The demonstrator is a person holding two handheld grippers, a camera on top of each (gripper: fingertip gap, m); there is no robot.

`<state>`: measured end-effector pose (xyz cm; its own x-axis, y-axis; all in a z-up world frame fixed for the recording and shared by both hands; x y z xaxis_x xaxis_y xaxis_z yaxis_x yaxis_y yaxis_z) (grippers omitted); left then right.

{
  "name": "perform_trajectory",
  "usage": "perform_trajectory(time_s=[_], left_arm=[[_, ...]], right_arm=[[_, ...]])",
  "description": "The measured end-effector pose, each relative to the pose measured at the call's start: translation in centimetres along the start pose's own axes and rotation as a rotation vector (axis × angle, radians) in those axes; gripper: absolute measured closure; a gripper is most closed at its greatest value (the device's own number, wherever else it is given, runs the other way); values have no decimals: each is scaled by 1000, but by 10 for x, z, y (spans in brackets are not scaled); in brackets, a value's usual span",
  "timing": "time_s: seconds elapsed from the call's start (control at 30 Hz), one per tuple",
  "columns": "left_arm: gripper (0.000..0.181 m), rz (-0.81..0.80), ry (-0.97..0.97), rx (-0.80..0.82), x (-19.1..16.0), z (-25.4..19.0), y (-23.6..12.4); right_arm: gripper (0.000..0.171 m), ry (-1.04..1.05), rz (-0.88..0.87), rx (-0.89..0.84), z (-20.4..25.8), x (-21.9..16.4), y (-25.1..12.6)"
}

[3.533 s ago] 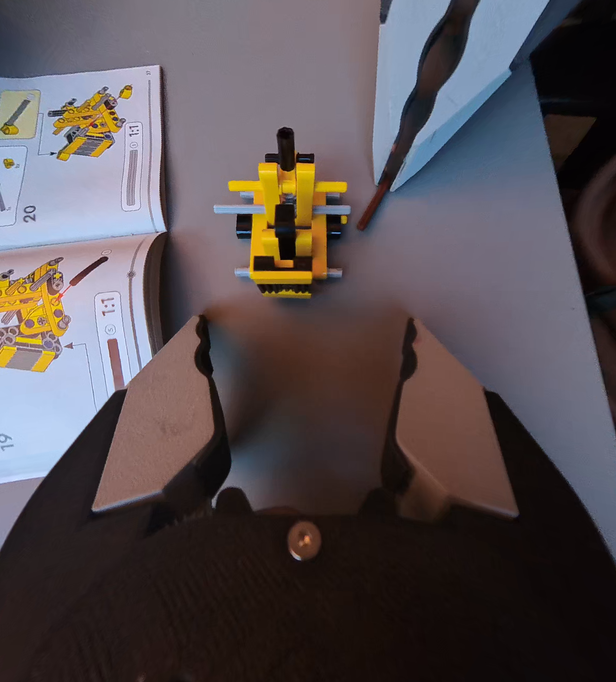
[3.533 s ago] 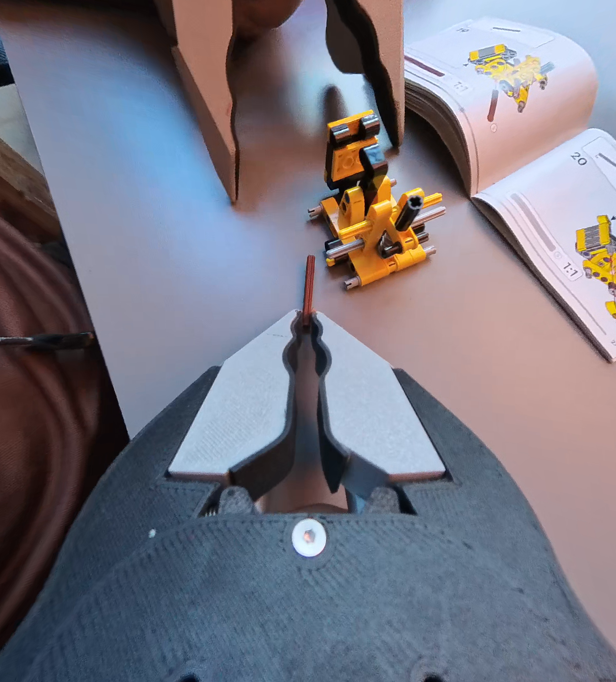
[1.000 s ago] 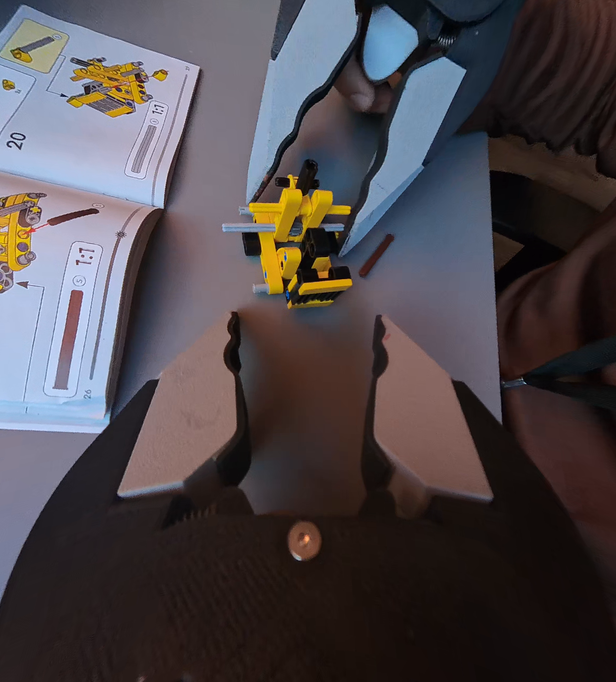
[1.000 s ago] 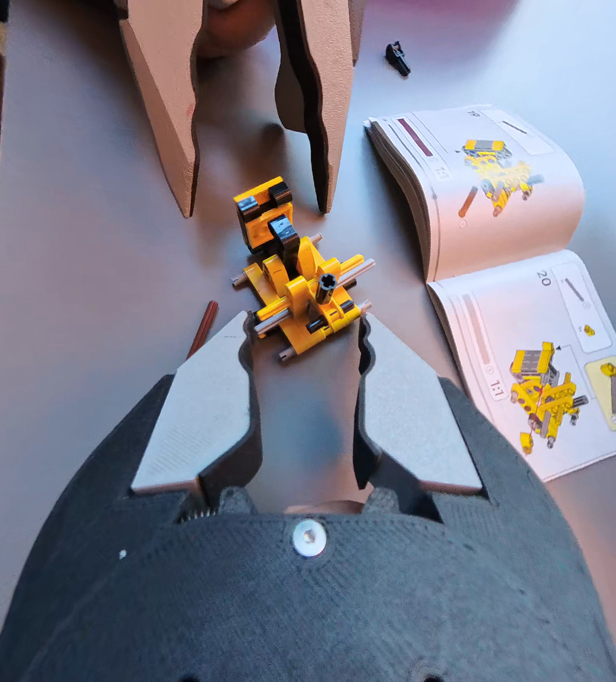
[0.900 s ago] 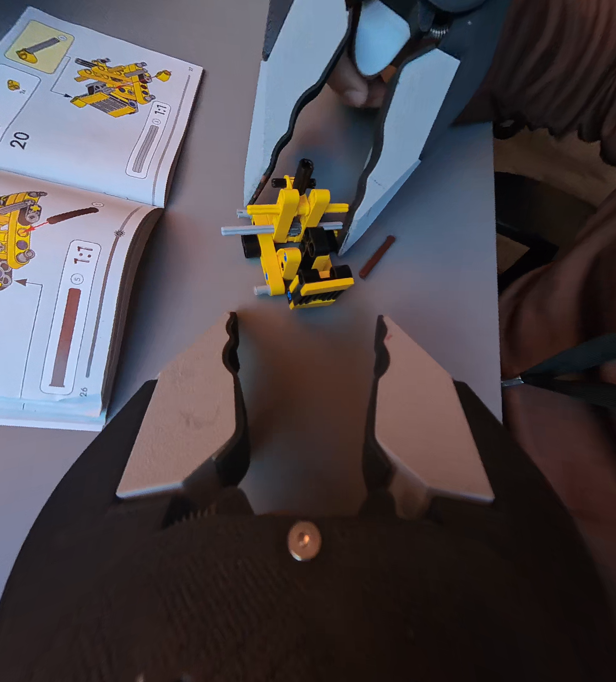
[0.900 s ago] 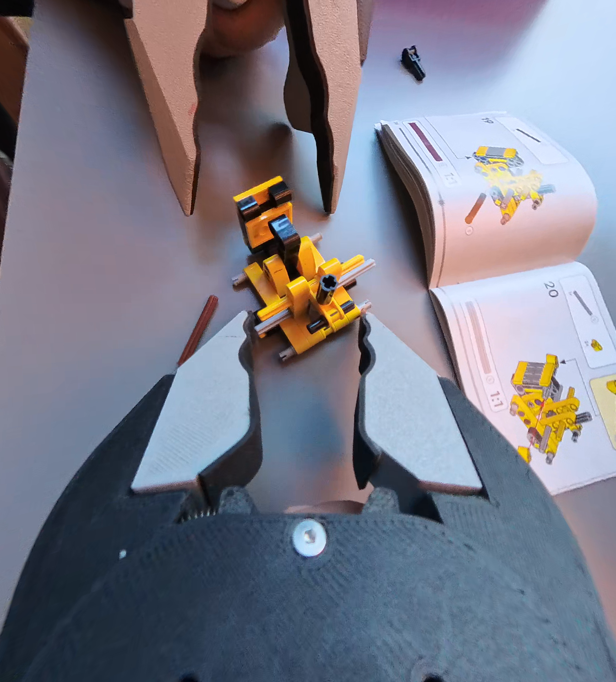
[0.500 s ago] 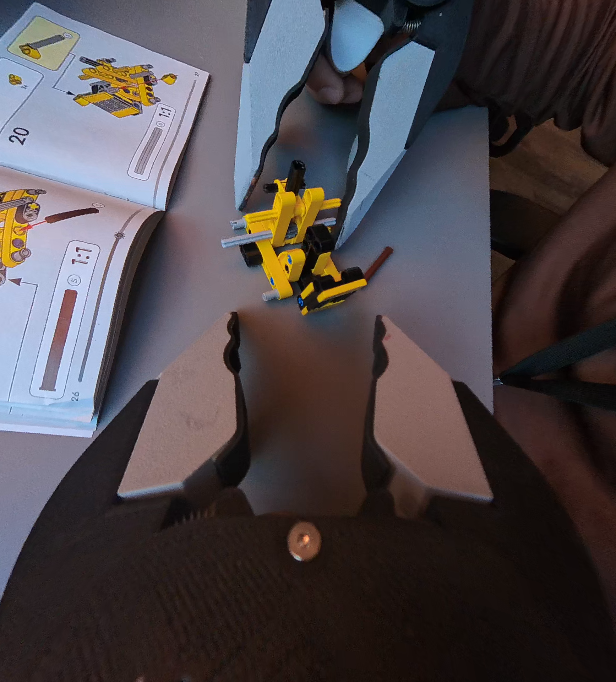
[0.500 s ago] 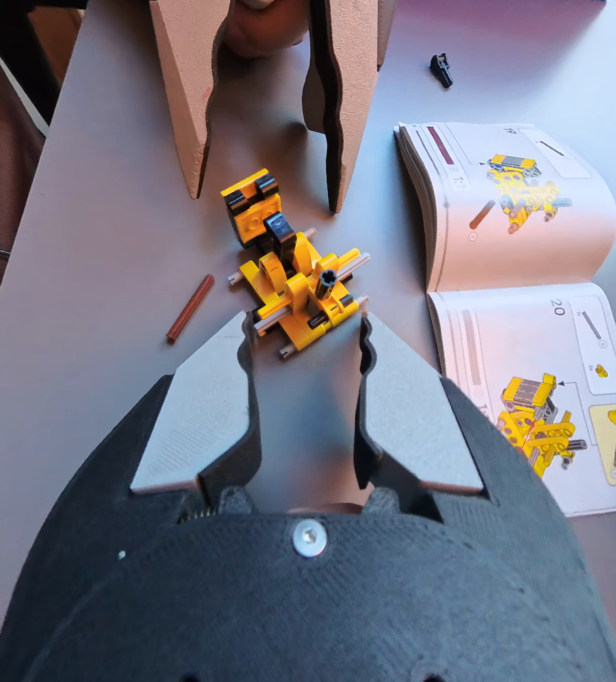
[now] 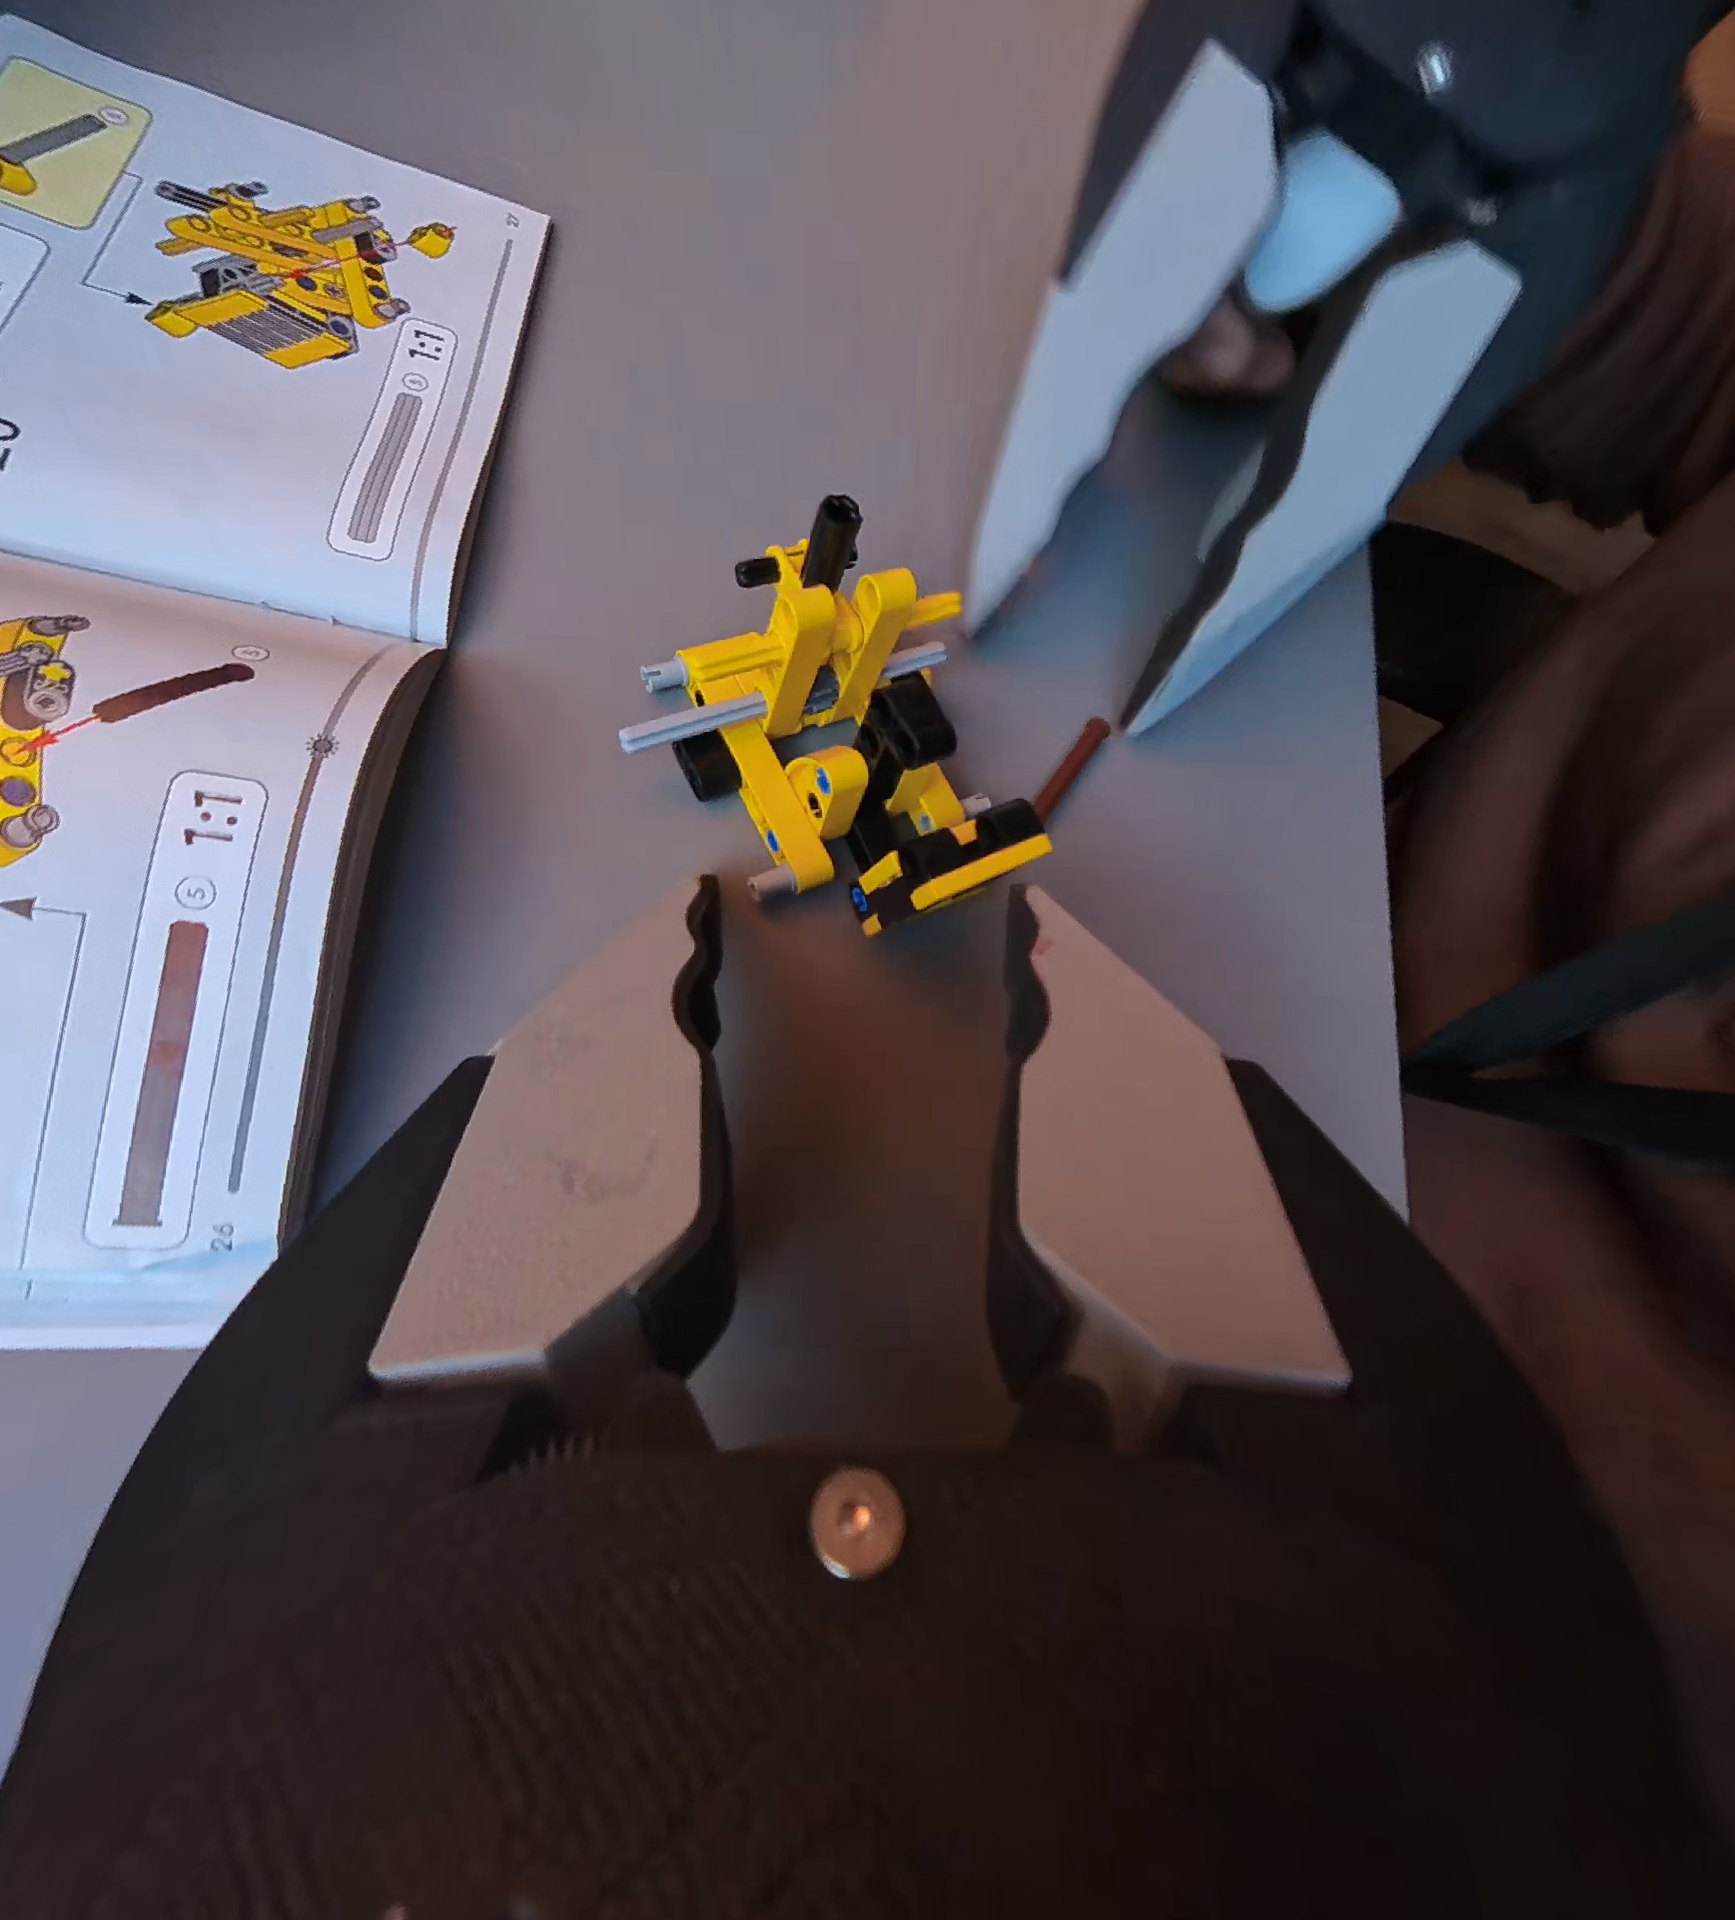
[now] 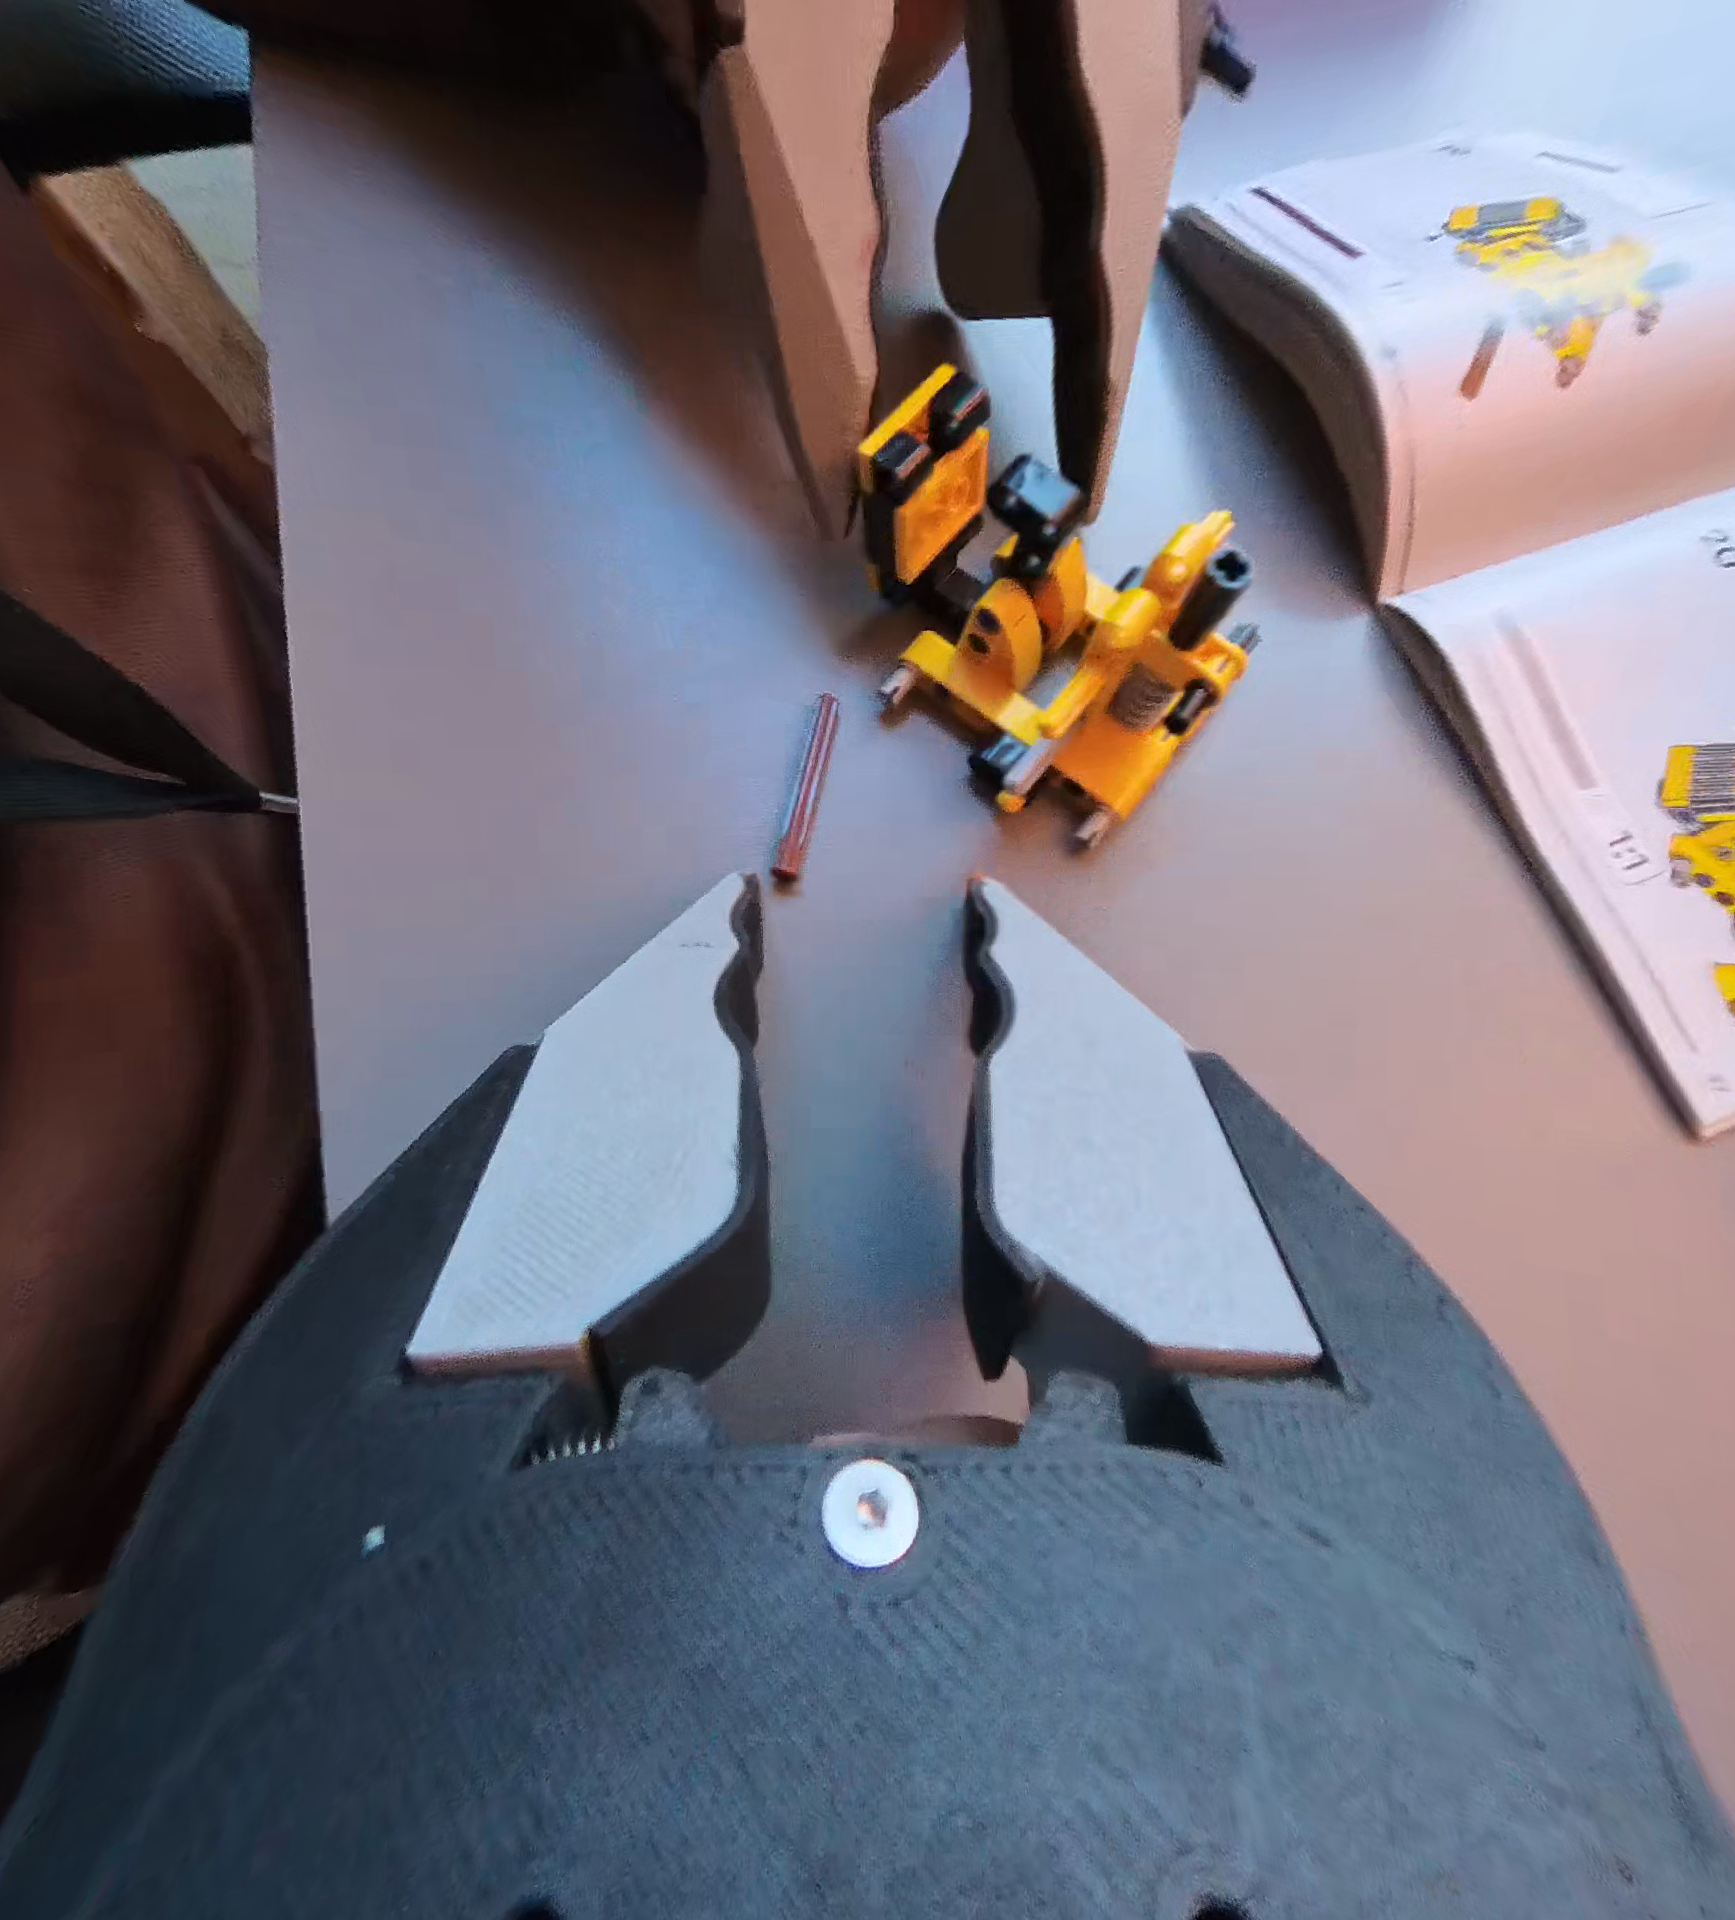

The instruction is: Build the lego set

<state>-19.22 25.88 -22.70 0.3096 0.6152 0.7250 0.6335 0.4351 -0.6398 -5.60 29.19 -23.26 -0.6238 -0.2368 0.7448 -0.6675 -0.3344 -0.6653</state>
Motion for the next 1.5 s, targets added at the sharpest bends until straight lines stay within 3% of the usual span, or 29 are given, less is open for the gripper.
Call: perform_trajectory(time_s=[0.2, 0.3, 0.87, 1.33, 1.5], left_arm=[[130, -1, -10, -15, 1, 0, 0], [131, 2, -1, -1, 1, 1, 1], [140, 6, -24, -21, 2, 2, 3], [125, 4, -10, -89, 2, -6, 3], [132, 7, -19, -75, 2, -5, 4]], right_arm=[[151, 78, -8, 27, 9, 9, 11], [170, 100, -5, 15, 6, 11, 14], [171, 285, -53, -58, -9, 6, 5], [171, 378, -83, -73, -11, 8, 6], [171, 394, -90, -92, -12, 7, 4]])
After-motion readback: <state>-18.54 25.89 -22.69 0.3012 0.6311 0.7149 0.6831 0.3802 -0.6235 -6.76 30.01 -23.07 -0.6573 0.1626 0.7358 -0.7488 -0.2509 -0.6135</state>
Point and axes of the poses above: each gripper's, where its closed fingertips meet, y out along the fingers, x out of its top, z = x × y across the jaws, the point moved 5 cm from there along -y, back along the fingers, and after that the axes turned 5 degrees about x, right-handed, at the moved point
